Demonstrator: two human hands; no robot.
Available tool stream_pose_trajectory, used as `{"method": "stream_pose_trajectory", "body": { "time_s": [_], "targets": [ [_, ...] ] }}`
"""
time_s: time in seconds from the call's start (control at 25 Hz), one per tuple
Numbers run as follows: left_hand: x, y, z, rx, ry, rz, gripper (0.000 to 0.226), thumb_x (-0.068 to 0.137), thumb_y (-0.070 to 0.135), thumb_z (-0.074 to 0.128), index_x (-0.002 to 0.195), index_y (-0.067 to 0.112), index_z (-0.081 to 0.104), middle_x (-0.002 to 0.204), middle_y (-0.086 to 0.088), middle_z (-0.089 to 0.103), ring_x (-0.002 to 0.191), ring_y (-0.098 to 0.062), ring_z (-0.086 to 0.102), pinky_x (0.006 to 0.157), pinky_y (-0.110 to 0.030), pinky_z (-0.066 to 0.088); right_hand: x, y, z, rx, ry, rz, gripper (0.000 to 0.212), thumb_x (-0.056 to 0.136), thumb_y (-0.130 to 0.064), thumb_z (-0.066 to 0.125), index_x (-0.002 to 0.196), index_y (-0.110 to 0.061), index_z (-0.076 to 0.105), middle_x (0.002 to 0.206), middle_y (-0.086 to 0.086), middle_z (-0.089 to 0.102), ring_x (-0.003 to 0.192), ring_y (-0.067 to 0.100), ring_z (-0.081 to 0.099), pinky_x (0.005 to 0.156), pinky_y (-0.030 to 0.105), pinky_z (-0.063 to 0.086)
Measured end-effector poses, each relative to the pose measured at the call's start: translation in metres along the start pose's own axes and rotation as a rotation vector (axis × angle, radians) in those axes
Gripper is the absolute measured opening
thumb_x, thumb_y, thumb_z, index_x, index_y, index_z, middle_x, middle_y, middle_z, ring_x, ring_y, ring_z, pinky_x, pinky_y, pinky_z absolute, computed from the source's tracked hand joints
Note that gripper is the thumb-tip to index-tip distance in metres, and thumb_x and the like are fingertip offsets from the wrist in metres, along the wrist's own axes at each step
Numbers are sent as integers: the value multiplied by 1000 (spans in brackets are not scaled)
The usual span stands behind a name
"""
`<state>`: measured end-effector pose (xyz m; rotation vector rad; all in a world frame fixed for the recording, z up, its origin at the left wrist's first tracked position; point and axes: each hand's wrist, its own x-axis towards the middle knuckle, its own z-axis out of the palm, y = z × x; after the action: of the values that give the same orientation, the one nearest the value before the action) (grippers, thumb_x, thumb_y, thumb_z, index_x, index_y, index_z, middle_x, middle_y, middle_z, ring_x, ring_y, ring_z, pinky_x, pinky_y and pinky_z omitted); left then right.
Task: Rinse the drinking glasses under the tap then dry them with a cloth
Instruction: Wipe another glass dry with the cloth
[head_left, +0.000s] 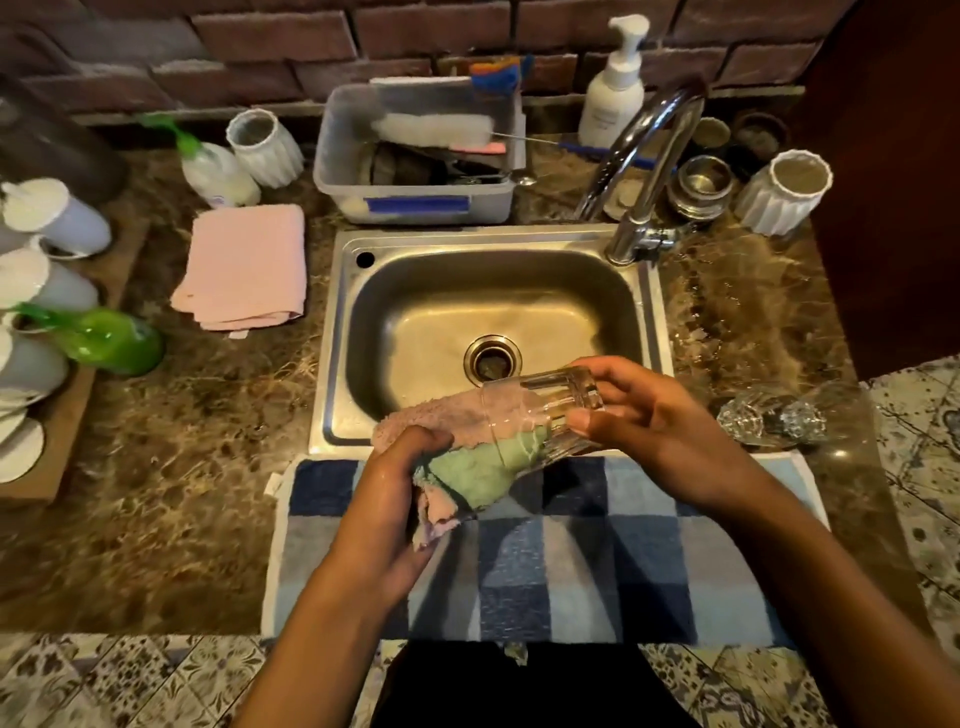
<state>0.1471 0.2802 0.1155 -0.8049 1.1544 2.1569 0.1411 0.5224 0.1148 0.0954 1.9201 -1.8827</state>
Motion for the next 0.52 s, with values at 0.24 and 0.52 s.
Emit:
{"method": "stream_pose_trajectory", "body": {
  "time_s": [0.24,0.52],
  "targets": [
    [-8,16,-13,-130,-154,49,18,62,13,83,78,11,77,90,-15,75,83,-29,74,76,-41,59,6,-9,55,-71,-57,-38,46,90,-37,69,133,-26,54,121,0,70,108,18,70,91,41,58],
    [-19,4,-17,549,-66,475,29,78,11,82,107,14,76,102,-6,79,96,-21,76,85,-38,61,14,-32,80,41,-48,228,59,86,-73,47,111,-22,64,100,8,75,80,30,72,69,46,58]
  ]
}}
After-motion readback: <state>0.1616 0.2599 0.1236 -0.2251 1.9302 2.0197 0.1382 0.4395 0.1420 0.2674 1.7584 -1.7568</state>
